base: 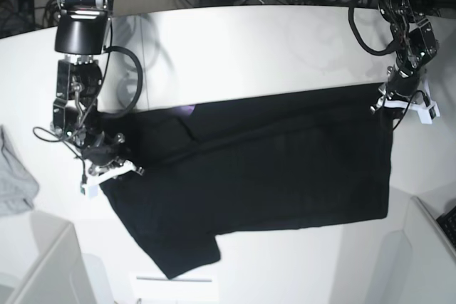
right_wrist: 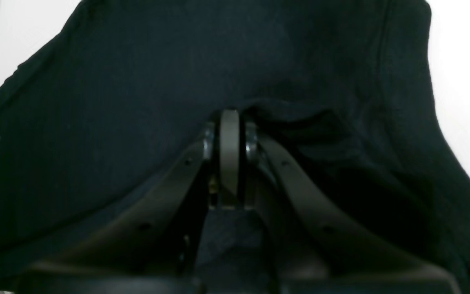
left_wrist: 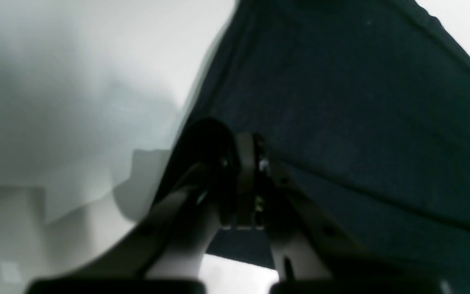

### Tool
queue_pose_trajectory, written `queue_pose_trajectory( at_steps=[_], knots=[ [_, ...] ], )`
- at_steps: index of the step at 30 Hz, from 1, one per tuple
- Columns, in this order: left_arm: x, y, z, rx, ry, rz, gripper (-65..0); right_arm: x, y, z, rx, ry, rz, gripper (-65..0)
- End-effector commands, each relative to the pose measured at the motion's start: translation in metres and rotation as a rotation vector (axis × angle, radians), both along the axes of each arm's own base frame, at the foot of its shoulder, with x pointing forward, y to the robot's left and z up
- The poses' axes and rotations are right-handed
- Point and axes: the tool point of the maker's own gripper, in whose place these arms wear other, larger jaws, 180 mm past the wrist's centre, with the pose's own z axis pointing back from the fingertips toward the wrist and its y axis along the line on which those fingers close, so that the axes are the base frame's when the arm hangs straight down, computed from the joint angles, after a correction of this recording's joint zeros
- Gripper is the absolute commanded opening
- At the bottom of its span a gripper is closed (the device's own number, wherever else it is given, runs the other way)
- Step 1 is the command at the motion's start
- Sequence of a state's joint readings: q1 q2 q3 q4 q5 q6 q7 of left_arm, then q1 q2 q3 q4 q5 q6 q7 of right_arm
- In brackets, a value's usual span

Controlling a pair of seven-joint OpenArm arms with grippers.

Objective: Fold the T-shirt properly
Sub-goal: 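Lift the gripped edge and pull the shirt toward the arm bases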

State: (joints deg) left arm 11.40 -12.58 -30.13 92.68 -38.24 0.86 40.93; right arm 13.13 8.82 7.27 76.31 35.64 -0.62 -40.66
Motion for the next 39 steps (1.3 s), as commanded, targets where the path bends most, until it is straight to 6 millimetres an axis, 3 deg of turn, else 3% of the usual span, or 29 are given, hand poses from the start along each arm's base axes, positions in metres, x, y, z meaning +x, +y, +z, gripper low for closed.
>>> queue_pose_trajectory(
  at_steps=[1, 7, 19, 28, 32, 34, 36, 39],
  knots=[
    [0.008, 0.006, 0.013, 0.025, -0.043, -0.001, -65.0, 0.015, -0.002, 0.021, -0.009, -0.067, 0.003, -65.0],
    [0.009, 0.006, 0.014, 0.026, -0.047, -0.001, -65.0, 0.019, 0.011, 0.023, -0.051, -0.070, 0.070, -65.0],
    [0.016, 0.006, 0.019, 0.024, -0.064, 0.000, -65.0, 0.017, -0.006, 0.003, -0.068, -0.035, 0.032, -65.0],
    [0.016, 0.008, 0.020, 0.026, -0.067, 0.005, -65.0, 0.017, -0.007, 0.003, -0.067, -0.036, 0.030, -65.0],
    [0.017, 0.009, 0.022, 0.027, -0.074, 0.009, -48.5, 0.018, -0.007, 0.005, -0.066, -0.041, 0.029, -43.4],
    [0.023, 0.009, 0.026, 0.027, -0.090, 0.009, -40.3, 0.018, -0.008, 0.006, -0.066, -0.046, 0.028, -36.0],
    [0.026, 0.010, 0.027, 0.025, -0.094, 0.011, -31.3, 0.019, -0.010, 0.007, -0.064, -0.047, 0.020, -35.1],
    [0.030, 0.010, 0.031, 0.025, -0.108, 0.012, -23.5, 0.019, -0.025, 0.010, -0.047, -0.055, -0.031, -35.1]
  ],
)
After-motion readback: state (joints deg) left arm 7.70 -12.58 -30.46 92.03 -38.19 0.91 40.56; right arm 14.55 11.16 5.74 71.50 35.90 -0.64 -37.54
